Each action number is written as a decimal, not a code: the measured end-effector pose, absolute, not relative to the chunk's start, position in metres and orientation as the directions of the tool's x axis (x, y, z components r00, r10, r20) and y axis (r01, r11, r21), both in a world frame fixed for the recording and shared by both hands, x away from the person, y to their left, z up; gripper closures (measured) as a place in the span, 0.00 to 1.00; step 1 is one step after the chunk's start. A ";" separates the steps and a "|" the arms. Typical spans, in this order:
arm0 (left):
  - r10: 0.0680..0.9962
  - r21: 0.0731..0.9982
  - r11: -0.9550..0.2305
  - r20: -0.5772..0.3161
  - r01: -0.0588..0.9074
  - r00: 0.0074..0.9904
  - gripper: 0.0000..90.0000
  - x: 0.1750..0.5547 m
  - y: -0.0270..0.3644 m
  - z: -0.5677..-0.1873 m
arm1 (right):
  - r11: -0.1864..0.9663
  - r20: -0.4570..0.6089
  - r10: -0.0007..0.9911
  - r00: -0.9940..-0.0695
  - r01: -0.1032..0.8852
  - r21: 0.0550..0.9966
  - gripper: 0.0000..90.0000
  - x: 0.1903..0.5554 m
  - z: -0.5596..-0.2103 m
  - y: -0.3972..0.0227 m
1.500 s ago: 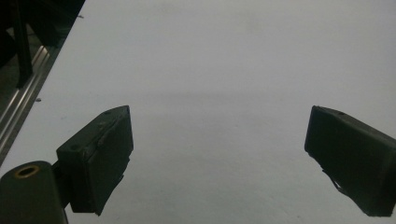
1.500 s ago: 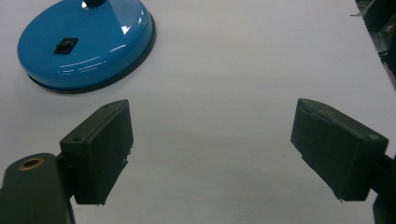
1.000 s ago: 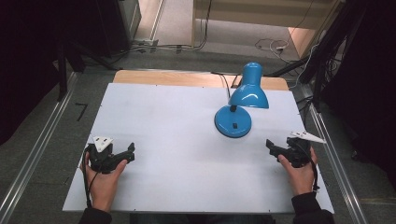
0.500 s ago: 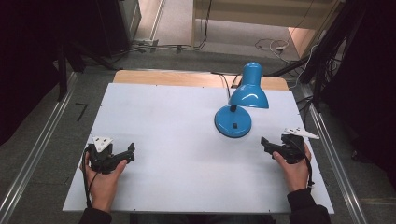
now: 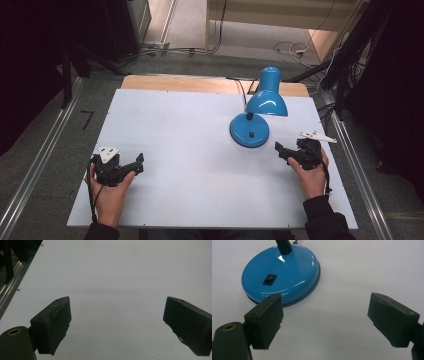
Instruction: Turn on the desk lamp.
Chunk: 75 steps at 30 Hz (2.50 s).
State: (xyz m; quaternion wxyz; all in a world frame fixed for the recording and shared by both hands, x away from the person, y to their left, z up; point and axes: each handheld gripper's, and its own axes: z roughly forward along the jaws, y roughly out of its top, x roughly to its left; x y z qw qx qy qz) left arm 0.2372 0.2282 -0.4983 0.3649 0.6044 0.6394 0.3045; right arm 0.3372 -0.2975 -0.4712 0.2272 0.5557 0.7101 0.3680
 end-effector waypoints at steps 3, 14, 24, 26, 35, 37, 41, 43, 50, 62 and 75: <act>0.995 0.830 0.087 -0.101 0.551 -0.004 0.09 0.237 0.229 -0.498 | 0.111 0.087 0.956 -0.279 0.623 0.774 0.13 0.339 -0.471 -0.296; 0.995 0.830 0.088 -0.104 0.551 -0.001 0.09 0.236 0.229 -0.498 | 0.113 0.087 0.955 -0.283 0.619 0.777 0.14 0.345 -0.472 -0.291; 0.994 0.830 0.089 -0.107 0.550 0.001 0.09 0.236 0.229 -0.497 | 0.126 0.080 0.953 -0.293 0.622 0.773 0.14 0.351 -0.473 -0.282; 0.994 0.830 0.089 -0.107 0.550 0.001 0.09 0.236 0.229 -0.498 | 0.125 0.080 0.953 -0.293 0.621 0.774 0.14 0.352 -0.474 -0.281; 0.994 0.832 0.091 -0.109 0.547 0.001 0.09 0.236 0.230 -0.497 | 0.134 0.080 0.949 -0.303 0.624 0.770 0.14 0.358 -0.475 -0.273; 0.994 0.832 0.092 -0.110 0.546 0.001 0.09 0.236 0.230 -0.497 | 0.135 0.078 0.950 -0.302 0.624 0.769 0.14 0.359 -0.475 -0.271; 0.994 0.832 0.093 -0.113 0.546 0.002 0.09 0.236 0.230 -0.498 | 0.138 0.076 0.950 -0.302 0.627 0.767 0.14 0.362 -0.475 -0.268; 0.994 0.832 0.092 -0.112 0.547 0.003 0.09 0.236 0.230 -0.497 | 0.140 0.077 0.949 -0.305 0.629 0.765 0.14 0.363 -0.475 -0.267; 0.994 0.831 0.092 -0.113 0.548 0.004 0.09 0.236 0.230 -0.498 | 0.147 0.068 0.949 -0.307 0.624 0.767 0.16 0.366 -0.475 -0.262; 0.994 0.831 0.092 -0.114 0.549 0.006 0.09 0.236 0.231 -0.498 | 0.154 0.058 0.946 -0.318 0.602 0.784 0.24 0.370 -0.474 -0.251; 0.993 0.830 0.093 -0.115 0.550 0.004 0.09 0.236 0.231 -0.498 | 0.144 0.100 0.926 -0.364 0.584 0.799 0.68 0.372 -0.473 -0.239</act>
